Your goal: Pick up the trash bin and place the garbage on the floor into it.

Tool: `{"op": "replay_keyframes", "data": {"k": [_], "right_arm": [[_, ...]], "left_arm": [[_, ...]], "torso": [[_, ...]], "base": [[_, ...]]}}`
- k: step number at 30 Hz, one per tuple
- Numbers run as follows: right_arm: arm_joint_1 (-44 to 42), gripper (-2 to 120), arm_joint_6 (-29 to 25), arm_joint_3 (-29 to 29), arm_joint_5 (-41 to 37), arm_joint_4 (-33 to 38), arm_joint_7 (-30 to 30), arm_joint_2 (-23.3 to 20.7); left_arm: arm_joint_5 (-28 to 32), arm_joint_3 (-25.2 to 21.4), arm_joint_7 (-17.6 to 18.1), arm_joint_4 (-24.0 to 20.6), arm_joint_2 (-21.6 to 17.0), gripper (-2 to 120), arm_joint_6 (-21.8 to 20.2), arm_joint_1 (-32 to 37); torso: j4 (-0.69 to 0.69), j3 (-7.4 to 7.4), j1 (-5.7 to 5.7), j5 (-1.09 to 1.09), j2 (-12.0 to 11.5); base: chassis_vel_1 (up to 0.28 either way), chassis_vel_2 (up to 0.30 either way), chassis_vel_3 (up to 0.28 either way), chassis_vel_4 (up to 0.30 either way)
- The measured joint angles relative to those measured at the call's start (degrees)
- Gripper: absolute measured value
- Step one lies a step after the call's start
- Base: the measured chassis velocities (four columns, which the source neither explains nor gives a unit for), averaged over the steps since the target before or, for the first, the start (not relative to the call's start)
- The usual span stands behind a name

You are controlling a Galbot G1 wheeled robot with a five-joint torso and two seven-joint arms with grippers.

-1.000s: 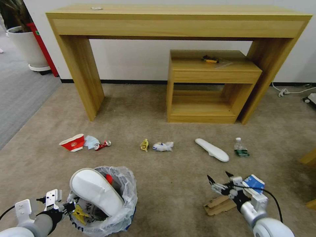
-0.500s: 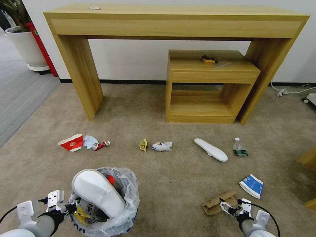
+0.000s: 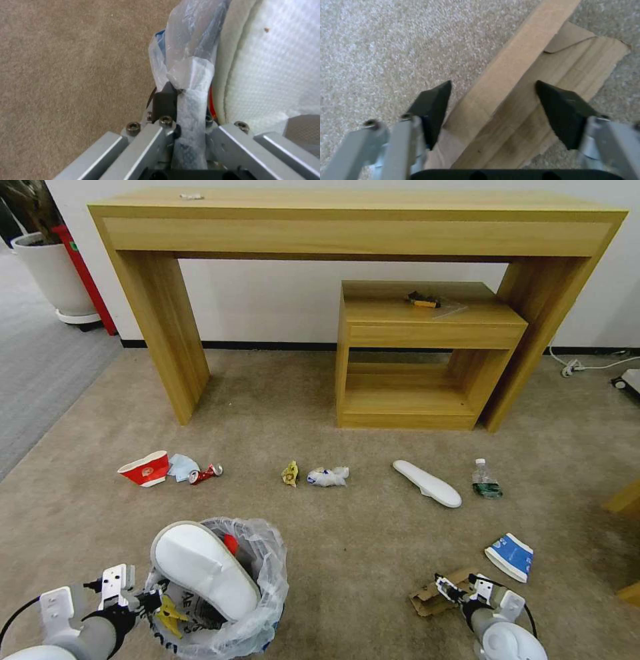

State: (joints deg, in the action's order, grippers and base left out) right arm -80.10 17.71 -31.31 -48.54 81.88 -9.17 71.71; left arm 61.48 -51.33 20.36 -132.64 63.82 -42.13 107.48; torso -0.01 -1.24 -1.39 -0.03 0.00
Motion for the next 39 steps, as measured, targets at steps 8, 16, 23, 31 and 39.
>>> {"op": "replay_keyframes", "data": {"k": [8,16,23,31,39], "right_arm": [[1.11,36,-0.84,0.75,-0.04,-1.45,0.32,-0.05],[2.35,7,-3.83,1.29,5.60,-2.00,1.18,0.11],[2.29,0,-4.76,0.33,11.25,2.18,5.15,-0.79],[2.31,0,-5.67,0.74,16.20,13.03,8.61,-3.27],[10.16,0,-5.17,6.37,13.20,25.11,14.28,-10.90]], "left_arm": [[0.06,0.41,0.41,-0.18,0.02,0,0.00,-0.26],[1.90,0.88,1.86,0.12,-0.87,0,0.00,-1.42],[3.19,2.49,4.32,0.77,-1.41,0,0.00,-4.22],[5.25,6.07,7.65,1.64,-2.94,0,0.00,-8.50],[9.11,12.72,12.97,3.12,-6.06,0,0.01,-14.05]], "torso": [[0.00,0.00,0.00,0.01,0.00],[0.00,0.00,0.00,0.01,0.00],[0.00,0.00,0.00,-0.01,0.00],[-0.01,0.00,0.00,0.02,0.00],[0.01,-0.01,0.00,0.00,0.00]], "base": [[0.000,0.000,0.000,0.000],[0.000,0.000,0.000,0.000],[0.000,0.000,0.000,0.000],[0.000,0.000,0.000,0.000],[0.000,0.000,0.000,0.000]]}}
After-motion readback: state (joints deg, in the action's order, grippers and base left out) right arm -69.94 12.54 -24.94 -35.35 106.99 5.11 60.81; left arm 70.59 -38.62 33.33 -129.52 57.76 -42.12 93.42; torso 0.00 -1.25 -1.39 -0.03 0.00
